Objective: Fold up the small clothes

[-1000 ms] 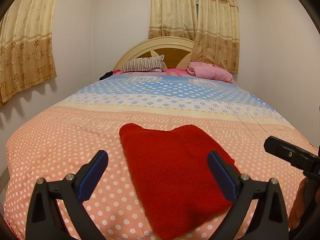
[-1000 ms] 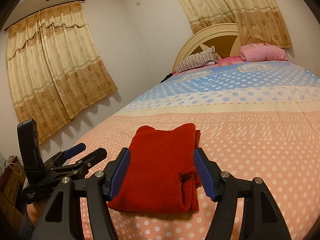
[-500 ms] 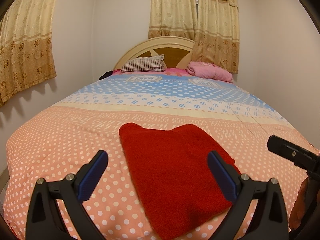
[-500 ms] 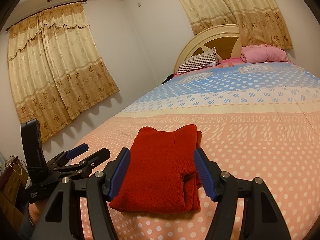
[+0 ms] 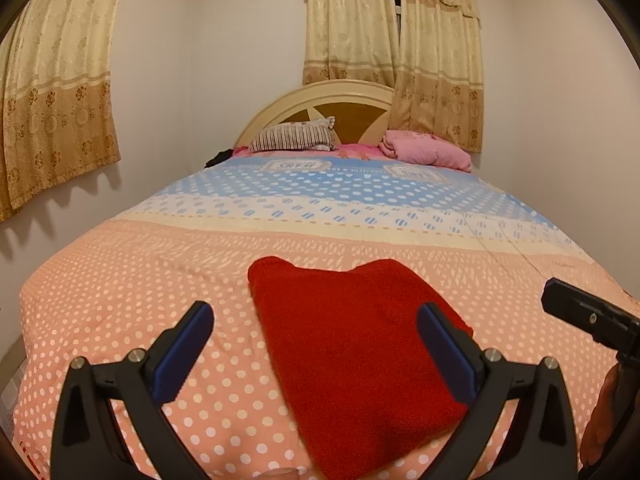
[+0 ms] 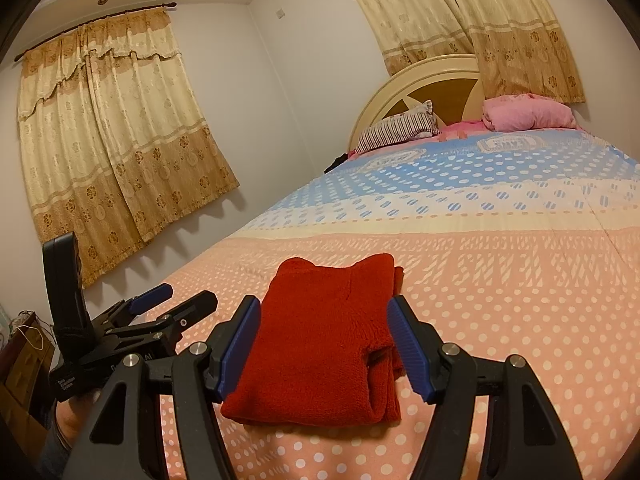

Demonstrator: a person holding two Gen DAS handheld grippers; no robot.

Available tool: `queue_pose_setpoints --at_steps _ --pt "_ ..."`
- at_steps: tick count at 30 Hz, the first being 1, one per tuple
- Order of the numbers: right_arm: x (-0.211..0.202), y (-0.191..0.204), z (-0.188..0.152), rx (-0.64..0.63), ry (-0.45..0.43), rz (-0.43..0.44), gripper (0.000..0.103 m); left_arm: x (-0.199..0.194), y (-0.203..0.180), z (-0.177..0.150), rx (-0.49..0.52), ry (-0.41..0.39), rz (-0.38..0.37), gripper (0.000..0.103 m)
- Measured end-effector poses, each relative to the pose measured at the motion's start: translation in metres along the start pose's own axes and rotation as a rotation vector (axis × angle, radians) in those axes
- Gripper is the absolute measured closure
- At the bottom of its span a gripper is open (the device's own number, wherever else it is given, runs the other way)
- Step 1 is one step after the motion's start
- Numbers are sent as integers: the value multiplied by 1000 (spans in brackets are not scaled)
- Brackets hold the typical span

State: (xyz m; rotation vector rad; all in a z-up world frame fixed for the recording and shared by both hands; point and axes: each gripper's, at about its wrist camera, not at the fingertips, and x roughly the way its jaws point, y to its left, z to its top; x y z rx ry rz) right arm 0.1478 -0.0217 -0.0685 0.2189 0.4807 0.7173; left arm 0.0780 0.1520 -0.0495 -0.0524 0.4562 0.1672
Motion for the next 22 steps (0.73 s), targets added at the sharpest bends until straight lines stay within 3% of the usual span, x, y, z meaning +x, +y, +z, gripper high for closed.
queue_pose_setpoints --at_steps 10,22 --pt "-1 6 1 -22 -2 8 36 -1 7 4 -9 -19 56 0" --pt "1 5 -1 -20 15 6 36 2 7 -1 6 -22 53 0"
